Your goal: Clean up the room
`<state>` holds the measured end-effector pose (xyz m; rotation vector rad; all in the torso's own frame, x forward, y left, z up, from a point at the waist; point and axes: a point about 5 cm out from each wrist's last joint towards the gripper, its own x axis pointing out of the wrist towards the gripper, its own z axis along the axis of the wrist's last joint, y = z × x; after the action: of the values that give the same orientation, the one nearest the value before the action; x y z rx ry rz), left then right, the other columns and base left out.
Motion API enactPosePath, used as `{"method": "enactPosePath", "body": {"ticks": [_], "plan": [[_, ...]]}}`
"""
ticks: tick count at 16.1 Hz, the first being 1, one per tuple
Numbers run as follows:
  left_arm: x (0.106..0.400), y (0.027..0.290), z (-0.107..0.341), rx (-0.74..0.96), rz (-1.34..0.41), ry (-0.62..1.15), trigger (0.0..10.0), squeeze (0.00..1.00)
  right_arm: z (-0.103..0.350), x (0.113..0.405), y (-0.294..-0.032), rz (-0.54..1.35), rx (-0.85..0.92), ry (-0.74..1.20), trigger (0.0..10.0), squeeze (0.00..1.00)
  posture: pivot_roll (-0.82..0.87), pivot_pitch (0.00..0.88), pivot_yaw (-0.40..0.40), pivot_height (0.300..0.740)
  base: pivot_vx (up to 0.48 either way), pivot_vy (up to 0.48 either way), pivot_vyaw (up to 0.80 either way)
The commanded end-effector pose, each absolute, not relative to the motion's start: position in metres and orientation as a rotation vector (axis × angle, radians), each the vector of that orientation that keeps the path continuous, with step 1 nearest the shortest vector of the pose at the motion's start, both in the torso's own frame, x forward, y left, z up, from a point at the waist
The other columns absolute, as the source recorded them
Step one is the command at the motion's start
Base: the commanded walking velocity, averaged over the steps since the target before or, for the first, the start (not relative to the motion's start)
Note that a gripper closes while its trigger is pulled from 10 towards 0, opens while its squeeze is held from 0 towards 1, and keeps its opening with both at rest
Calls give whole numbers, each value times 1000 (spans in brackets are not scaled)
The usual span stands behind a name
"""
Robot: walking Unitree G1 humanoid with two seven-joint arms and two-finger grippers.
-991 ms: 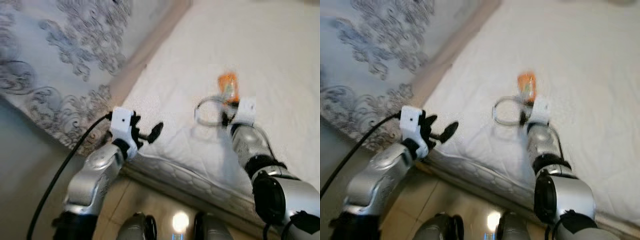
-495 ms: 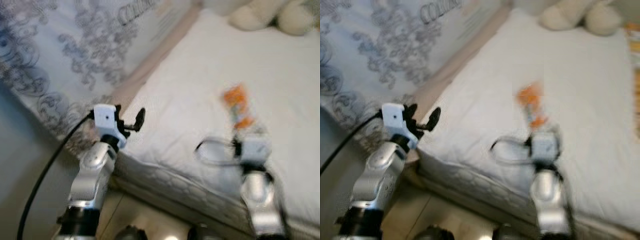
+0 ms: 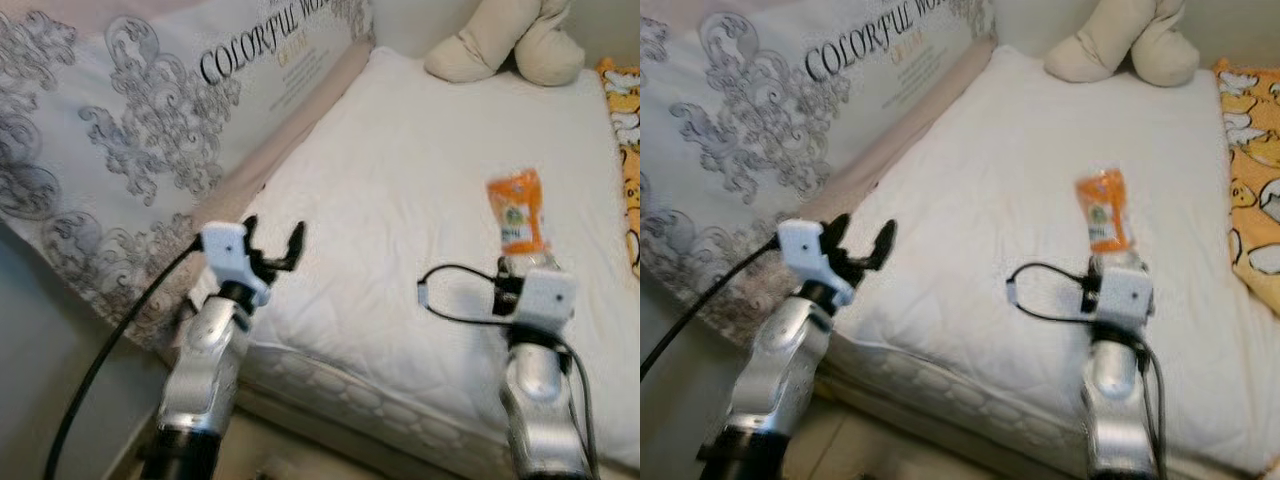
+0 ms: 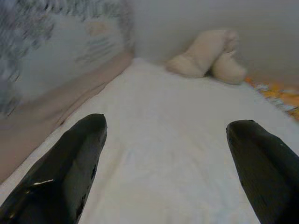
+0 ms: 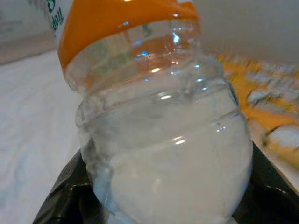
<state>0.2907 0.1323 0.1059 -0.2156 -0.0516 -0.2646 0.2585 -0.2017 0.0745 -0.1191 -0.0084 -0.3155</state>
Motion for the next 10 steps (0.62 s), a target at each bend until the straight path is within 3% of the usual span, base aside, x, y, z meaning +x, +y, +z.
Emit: {"method": "enactPosePath", "body": {"ticks": [1,3,6,9,10], "plan": [[292,130,107,-224,-268,-63,10000,0,89,269,-193,-264,-103,-56,10000,0,-161,0,72,732,300,-371,-800],[291,128,104,-220,-277,-64,10000,0,102,275,-183,-224,-105,-99,10000,0,-164,0,76,732,298,-373,-788],[297,134,98,-106,-219,-36,10000,0,135,278,-173,-174,-84,-239,10000,16,-155,0,73,732,0,0,-779],[294,137,97,-78,-251,-43,10000,0,126,276,-173,-157,-65,-175,10000,8,-154,0,64,732,0,0,-756],[293,140,98,-93,-261,-58,10000,0,113,275,-178,-177,-76,-120,10000,0,-149,0,63,732,0,-450,0]]}}
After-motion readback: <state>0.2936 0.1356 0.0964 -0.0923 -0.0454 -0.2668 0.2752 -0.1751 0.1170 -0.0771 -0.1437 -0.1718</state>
